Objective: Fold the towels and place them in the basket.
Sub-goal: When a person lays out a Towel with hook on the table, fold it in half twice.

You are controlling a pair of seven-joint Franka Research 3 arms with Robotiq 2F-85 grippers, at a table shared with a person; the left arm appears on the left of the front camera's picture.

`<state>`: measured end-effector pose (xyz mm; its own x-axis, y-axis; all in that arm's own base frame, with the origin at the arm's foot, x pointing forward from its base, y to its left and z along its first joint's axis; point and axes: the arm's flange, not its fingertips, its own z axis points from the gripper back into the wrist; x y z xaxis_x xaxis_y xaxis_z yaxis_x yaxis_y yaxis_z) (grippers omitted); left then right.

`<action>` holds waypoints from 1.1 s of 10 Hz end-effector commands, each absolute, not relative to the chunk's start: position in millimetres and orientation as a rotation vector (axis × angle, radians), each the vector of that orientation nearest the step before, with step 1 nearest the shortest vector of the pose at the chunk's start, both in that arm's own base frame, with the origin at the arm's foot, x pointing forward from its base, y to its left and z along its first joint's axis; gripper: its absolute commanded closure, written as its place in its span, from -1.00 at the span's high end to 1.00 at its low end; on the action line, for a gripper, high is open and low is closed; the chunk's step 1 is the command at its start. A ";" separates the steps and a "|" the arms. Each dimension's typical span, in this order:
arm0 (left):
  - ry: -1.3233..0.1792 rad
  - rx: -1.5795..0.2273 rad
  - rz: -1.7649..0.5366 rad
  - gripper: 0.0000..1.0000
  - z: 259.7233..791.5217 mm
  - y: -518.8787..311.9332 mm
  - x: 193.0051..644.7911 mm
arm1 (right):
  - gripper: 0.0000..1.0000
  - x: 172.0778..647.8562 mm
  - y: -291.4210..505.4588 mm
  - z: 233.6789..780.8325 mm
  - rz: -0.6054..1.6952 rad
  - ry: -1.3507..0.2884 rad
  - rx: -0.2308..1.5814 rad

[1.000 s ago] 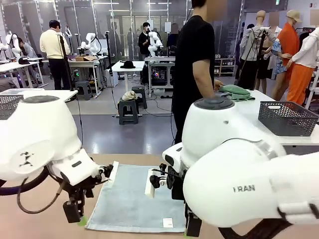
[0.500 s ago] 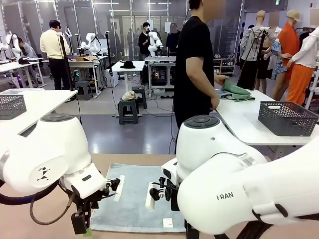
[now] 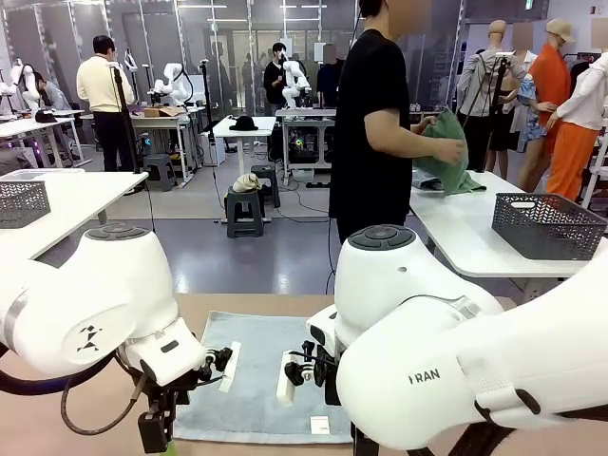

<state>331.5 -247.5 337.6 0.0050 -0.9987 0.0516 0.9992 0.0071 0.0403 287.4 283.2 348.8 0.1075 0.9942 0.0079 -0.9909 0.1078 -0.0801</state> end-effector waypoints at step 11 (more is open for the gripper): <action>-0.061 -0.013 -1.676 1.00 304.2 -233.6 332.7 | 1.00 316.5 278.1 307.8 1.519 -0.090 -0.058</action>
<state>336.7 -243.6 315.2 -0.0716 -0.9970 0.0286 0.9974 -0.0712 0.0133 308.3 279.8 311.5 0.0748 0.9971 0.0115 -0.9938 0.0755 -0.0818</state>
